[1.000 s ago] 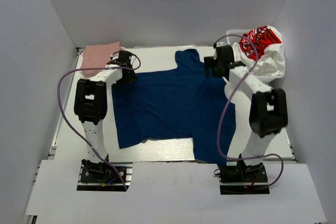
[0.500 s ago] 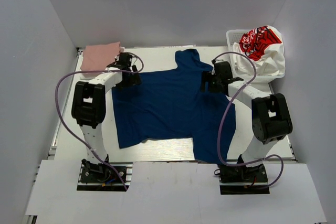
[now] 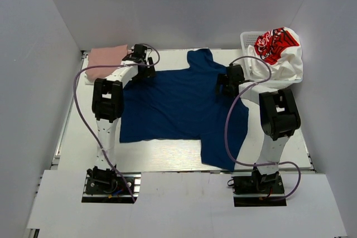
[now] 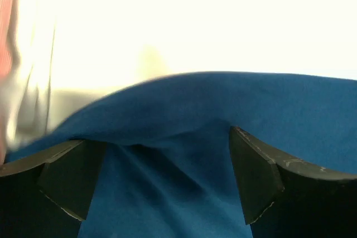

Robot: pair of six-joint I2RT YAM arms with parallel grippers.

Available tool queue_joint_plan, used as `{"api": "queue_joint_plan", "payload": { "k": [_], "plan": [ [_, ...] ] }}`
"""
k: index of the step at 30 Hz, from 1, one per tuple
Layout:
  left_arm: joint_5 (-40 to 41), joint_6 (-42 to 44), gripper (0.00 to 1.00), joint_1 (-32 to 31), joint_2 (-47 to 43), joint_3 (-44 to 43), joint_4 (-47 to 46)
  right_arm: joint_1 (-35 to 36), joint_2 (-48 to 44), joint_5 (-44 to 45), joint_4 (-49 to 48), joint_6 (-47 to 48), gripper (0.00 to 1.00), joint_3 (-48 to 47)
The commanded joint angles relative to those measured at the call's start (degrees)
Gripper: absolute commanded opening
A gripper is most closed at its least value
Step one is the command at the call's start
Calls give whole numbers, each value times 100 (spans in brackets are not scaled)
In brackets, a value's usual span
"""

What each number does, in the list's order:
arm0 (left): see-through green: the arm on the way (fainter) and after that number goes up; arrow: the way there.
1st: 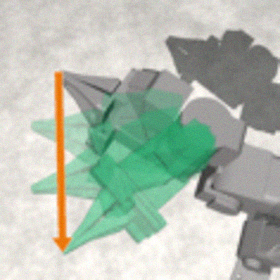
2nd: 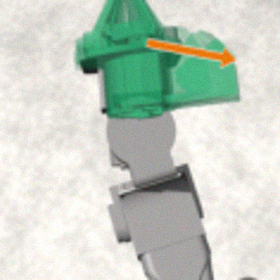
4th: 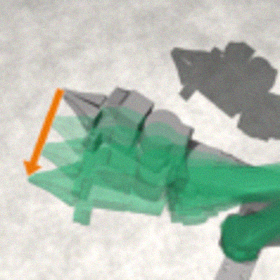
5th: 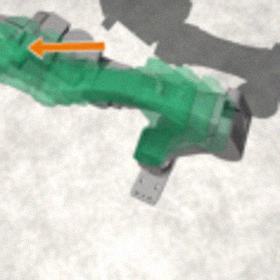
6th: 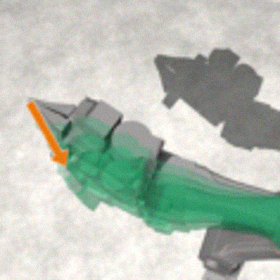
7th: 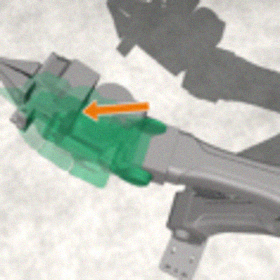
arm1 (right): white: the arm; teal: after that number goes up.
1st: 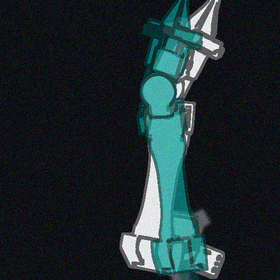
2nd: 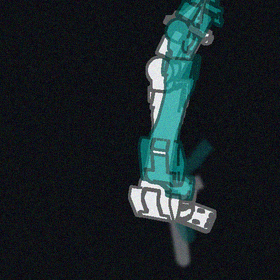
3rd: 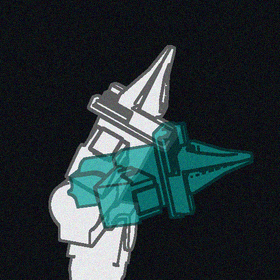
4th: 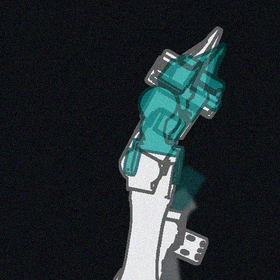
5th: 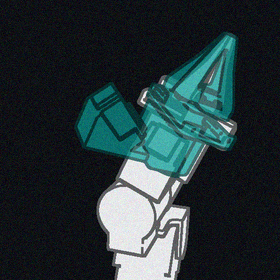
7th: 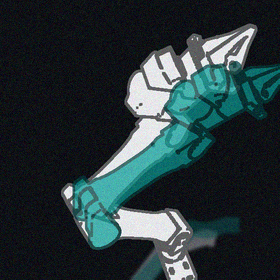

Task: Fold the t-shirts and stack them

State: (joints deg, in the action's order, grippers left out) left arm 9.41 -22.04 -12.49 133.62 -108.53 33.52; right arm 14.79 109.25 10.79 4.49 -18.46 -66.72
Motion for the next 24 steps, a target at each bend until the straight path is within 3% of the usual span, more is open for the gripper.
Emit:
{"api": "queue_joint_plan", "payload": {
  "k": [1, 5, 10, 13, 16, 18, 20, 24],
  "plan": [
    [-317, 165, 100, -8, 602, -668, 453, -248, 246, 336, 648, -430, 90, -43],
    [-641, 227, 100, -8, 885, -1135, 568, -354, 132, 355, 773, -273, 90, -298],
    [-1055, 288, 100, -60, 70, -425, 253, -143, -552, -286, 562, 579, 90, -430],
    [-1055, 288, 100, -60, -975, 234, 86, 119, -1333, -244, 342, 905, 90, -211],
    [-836, -27, 100, -60, -2442, 1497, -125, 410, -2196, 107, 175, 1028, 90, 342],
    [-417, -317, 100, -60, -3703, 2842, -293, 516, -2878, 431, 210, 845, 90, 964],
    [-46, -1141, 100, -60, -4464, 4099, -224, 665, -3224, 590, 271, 434, 90, 1520],
    [866, -2417, 100, 54, -5854, 5472, 854, 745, -4600, 644, 762, -201, 90, 2487]
  ]
}}
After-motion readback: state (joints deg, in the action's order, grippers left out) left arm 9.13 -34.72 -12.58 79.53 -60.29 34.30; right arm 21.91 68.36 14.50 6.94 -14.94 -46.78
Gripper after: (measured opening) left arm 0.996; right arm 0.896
